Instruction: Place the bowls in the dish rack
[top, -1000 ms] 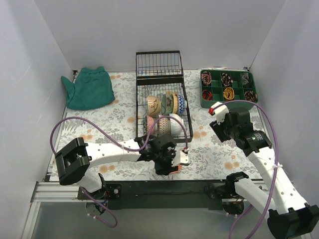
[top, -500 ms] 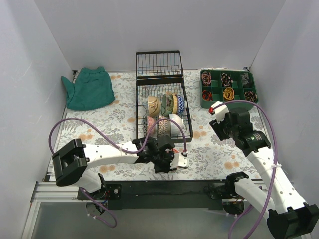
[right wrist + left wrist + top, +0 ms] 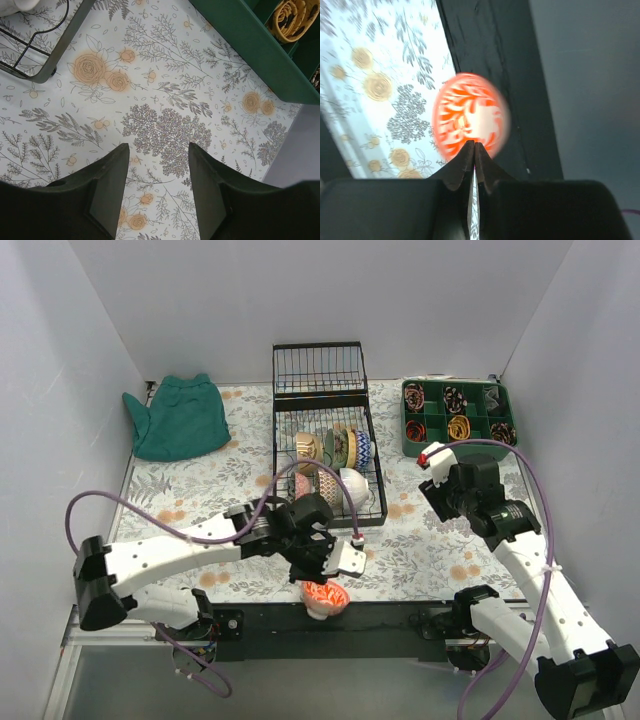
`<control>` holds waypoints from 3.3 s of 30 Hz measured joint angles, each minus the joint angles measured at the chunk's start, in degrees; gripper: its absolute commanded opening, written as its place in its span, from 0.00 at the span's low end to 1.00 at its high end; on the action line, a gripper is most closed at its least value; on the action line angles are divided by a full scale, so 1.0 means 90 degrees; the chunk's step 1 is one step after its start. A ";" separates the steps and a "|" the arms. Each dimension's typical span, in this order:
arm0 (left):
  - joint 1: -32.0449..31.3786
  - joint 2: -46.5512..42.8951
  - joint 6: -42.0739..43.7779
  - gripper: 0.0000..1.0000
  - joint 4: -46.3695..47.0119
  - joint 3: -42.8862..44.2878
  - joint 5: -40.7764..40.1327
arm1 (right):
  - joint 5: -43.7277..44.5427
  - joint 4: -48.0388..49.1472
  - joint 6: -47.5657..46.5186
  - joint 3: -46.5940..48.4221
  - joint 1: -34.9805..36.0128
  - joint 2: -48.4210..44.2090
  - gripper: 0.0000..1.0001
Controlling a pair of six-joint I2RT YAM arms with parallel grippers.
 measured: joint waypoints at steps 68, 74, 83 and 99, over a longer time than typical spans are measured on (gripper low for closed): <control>-0.1270 -0.3002 0.0937 0.00 -0.0401 -0.0622 -0.2108 | -0.0085 -0.0126 -0.0833 -0.0202 0.0000 0.0702 0.58; 0.0355 -0.3194 0.0923 0.00 0.0362 -0.0461 -0.2397 | 0.0117 -0.0182 -0.0855 0.0374 0.0000 0.1498 0.57; 0.4877 -0.0284 -0.0340 0.00 0.2220 0.0634 -0.0767 | 0.0406 -0.0228 -0.0913 0.1673 0.0000 0.2929 0.57; 0.7720 0.2676 -0.8952 0.00 0.8565 0.0199 0.4260 | 0.0403 -0.0236 -0.0969 0.2579 0.0000 0.4160 0.56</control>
